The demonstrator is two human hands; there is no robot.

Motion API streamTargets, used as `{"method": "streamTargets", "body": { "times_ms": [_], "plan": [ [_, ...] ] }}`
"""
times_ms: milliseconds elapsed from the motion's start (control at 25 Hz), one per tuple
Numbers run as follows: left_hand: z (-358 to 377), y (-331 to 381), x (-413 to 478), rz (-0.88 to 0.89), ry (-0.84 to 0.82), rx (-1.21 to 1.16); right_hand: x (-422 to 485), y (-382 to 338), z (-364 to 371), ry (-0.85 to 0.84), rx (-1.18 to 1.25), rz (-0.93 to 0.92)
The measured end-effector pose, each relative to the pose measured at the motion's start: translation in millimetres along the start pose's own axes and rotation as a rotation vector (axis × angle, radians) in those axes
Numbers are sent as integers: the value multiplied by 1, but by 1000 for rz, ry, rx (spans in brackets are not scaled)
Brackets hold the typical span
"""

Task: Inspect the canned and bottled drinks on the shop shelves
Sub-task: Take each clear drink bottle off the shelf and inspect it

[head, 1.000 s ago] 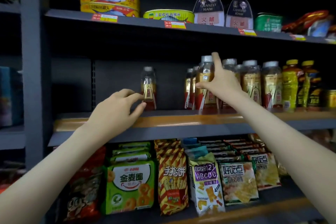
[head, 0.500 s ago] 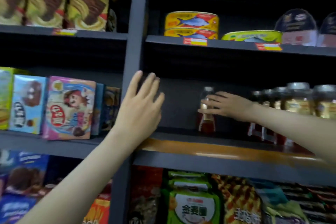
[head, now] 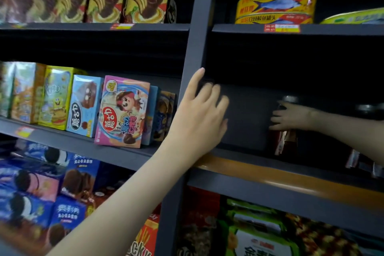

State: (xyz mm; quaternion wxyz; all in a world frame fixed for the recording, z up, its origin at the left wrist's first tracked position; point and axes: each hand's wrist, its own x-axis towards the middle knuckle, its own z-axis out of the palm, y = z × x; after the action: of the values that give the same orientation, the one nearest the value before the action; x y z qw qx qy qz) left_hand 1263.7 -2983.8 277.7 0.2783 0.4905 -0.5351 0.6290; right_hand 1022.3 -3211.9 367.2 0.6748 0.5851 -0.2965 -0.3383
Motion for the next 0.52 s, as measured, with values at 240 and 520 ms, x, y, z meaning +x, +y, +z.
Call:
{"method": "streamTargets", "body": {
  "times_ms": [240,520],
  "plan": [
    [-5,3,2,9,-15,-41,-58,12,-37,548,116,234],
    [-35,43,19,-211,-6,-378,-160,6,-80,813,553,577]
  ]
}}
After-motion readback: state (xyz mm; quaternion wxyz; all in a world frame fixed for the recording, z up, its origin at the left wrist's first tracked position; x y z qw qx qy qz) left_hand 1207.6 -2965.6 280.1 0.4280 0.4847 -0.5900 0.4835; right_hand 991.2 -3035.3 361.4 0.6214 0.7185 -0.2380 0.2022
